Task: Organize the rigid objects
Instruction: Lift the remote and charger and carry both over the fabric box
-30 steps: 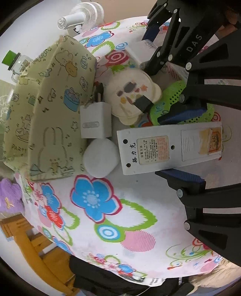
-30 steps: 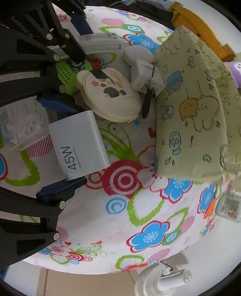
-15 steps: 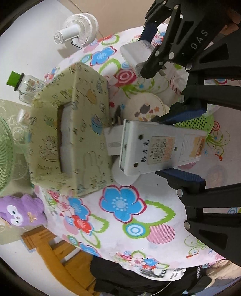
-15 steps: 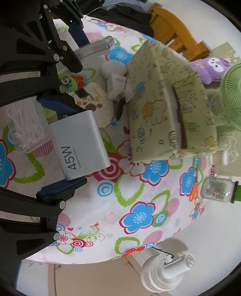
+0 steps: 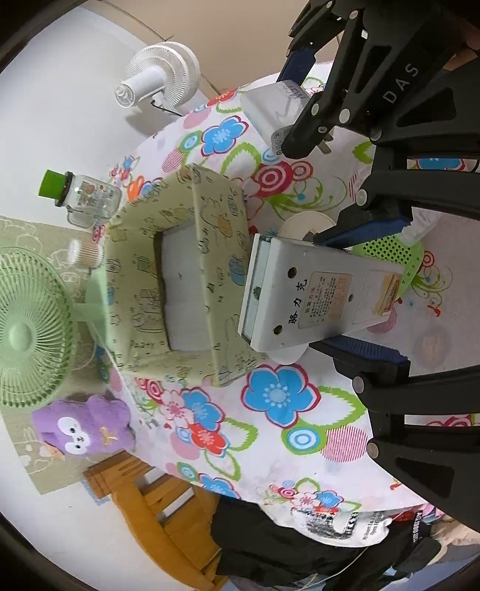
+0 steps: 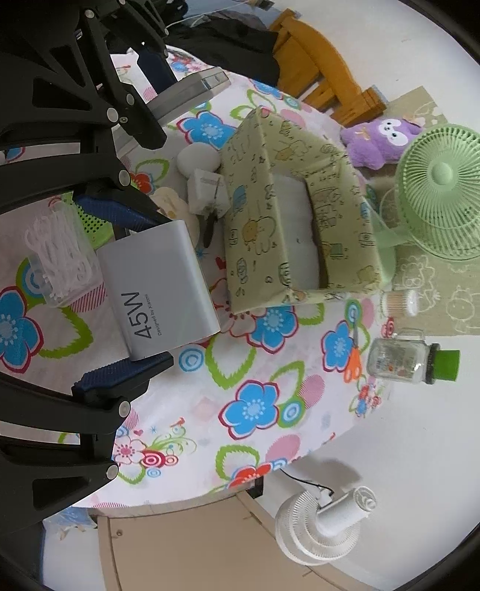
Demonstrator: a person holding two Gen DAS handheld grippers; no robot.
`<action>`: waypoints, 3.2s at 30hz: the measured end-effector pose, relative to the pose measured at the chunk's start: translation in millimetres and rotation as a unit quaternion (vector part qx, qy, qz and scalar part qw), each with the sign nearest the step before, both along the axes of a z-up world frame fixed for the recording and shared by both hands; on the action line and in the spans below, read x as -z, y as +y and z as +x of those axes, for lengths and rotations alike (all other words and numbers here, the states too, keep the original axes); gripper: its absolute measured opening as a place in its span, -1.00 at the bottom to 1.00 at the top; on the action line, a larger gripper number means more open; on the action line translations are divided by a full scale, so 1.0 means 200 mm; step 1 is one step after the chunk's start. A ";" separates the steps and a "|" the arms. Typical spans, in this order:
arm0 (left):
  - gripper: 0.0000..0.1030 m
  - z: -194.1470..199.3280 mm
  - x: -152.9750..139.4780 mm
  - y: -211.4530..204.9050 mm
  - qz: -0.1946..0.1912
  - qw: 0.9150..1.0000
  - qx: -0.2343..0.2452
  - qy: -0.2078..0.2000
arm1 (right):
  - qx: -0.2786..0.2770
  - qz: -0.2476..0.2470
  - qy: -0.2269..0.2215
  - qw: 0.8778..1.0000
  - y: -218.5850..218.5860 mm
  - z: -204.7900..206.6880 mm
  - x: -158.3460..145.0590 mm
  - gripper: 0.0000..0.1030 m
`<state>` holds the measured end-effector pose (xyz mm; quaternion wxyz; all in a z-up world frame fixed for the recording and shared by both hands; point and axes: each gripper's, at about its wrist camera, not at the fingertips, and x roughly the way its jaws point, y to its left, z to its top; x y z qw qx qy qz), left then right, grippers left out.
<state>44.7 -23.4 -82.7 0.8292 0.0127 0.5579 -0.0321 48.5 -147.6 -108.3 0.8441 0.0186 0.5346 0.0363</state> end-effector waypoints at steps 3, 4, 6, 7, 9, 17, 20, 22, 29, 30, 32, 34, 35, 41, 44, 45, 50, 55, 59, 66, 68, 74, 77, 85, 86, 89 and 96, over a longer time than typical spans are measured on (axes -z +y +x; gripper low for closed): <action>-0.07 0.00 -0.04 -0.01 0.003 1.000 0.001 -0.006 | 0.002 0.001 -0.008 1.000 0.00 -0.01 -0.05 0.29; -0.07 0.00 -0.06 -0.01 0.004 1.000 0.002 -0.009 | 0.002 0.001 -0.010 1.000 0.00 -0.01 -0.06 0.29; -0.07 0.00 -0.09 -0.01 0.007 1.000 0.005 -0.015 | 0.003 0.001 -0.015 1.000 -0.01 -0.01 -0.09 0.29; -0.07 0.00 -0.10 -0.02 0.008 1.000 0.006 -0.018 | 0.004 0.001 -0.017 1.000 -0.01 -0.01 -0.11 0.29; -0.07 0.00 -0.13 -0.02 0.010 1.000 0.008 -0.024 | 0.006 0.001 -0.023 1.000 -0.01 -0.01 -0.14 0.29; -0.07 0.00 -0.23 -0.01 0.011 0.999 0.003 -0.042 | 0.005 0.002 -0.038 0.999 0.00 -0.01 -0.24 0.29; -0.07 0.00 -0.25 0.00 0.011 0.999 0.000 -0.046 | 0.001 0.002 -0.041 0.999 0.01 -0.01 -0.27 0.29; -0.07 0.01 -0.27 0.00 0.012 0.999 -0.002 -0.049 | -0.001 0.004 -0.041 0.999 0.01 0.00 -0.29 0.29; -0.07 0.03 -0.32 0.04 0.009 0.998 -0.009 -0.055 | -0.012 0.004 -0.048 0.999 0.05 0.03 -0.34 0.29; -0.07 0.03 -0.32 0.05 0.009 0.998 -0.010 -0.056 | -0.013 0.004 -0.049 0.999 0.06 0.04 -0.34 0.29; -0.07 0.04 -0.33 0.06 0.009 0.998 -0.011 -0.058 | -0.015 0.005 -0.051 0.999 0.07 0.05 -0.36 0.29; -0.07 0.05 -0.34 0.06 0.009 0.998 -0.013 -0.059 | -0.017 0.005 -0.052 0.998 0.08 0.06 -0.37 0.29; -0.07 0.05 -0.35 0.07 0.009 0.998 -0.014 -0.060 | -0.018 0.005 -0.053 0.998 0.09 0.07 -0.37 0.29; -0.07 0.09 -0.36 0.09 0.009 0.998 -0.015 -0.061 | -0.021 0.005 -0.056 0.998 0.11 0.11 -0.39 0.29; -0.07 0.12 -0.37 0.09 0.011 0.998 -0.013 -0.063 | -0.020 0.006 -0.056 0.998 0.11 0.14 -0.39 0.29; -0.07 0.14 -0.37 0.10 0.011 0.998 -0.013 -0.063 | -0.020 0.006 -0.056 0.998 0.11 0.15 -0.39 0.29; -0.07 0.20 -0.37 0.10 0.009 0.998 -0.011 -0.064 | -0.019 0.006 -0.055 0.998 0.12 0.21 -0.39 0.29; -0.07 0.27 -0.36 0.11 0.007 0.998 -0.009 -0.063 | -0.018 0.006 -0.050 0.999 0.12 0.28 -0.38 0.29; -0.07 0.31 -0.34 0.12 0.003 0.998 -0.010 -0.060 | -0.019 0.004 -0.047 0.999 0.13 0.34 -0.37 0.29; -0.07 0.38 -0.30 0.14 -0.002 0.998 -0.010 -0.055 | -0.022 0.002 -0.038 0.999 0.15 0.43 -0.34 0.29; -0.07 0.41 -0.29 0.14 -0.004 0.999 -0.010 -0.053 | -0.023 0.004 -0.035 0.999 0.15 0.46 -0.33 0.29; -0.07 0.48 -0.24 0.14 -0.008 0.999 -0.010 -0.045 | -0.022 0.010 -0.027 0.999 0.14 0.55 -0.30 0.29; -0.07 0.52 -0.21 0.15 -0.009 0.999 -0.009 -0.039 | -0.022 0.011 -0.025 0.999 0.14 0.59 -0.28 0.29; -0.07 0.62 -0.14 0.14 -0.014 0.999 -0.006 -0.030 | -0.031 0.014 -0.016 0.999 0.18 0.70 -0.23 0.29; -0.07 0.63 -0.13 0.14 -0.015 0.999 -0.005 -0.029 | -0.032 0.015 -0.014 0.999 0.19 0.72 -0.22 0.29; -0.07 0.67 -0.10 0.13 -0.017 1.000 -0.002 -0.024 | -0.033 0.019 -0.011 0.999 0.19 0.76 -0.20 0.29; -0.07 0.75 0.00 0.09 -0.020 1.000 0.010 -0.002 | -0.033 0.024 -0.005 0.999 0.20 0.84 -0.15 0.30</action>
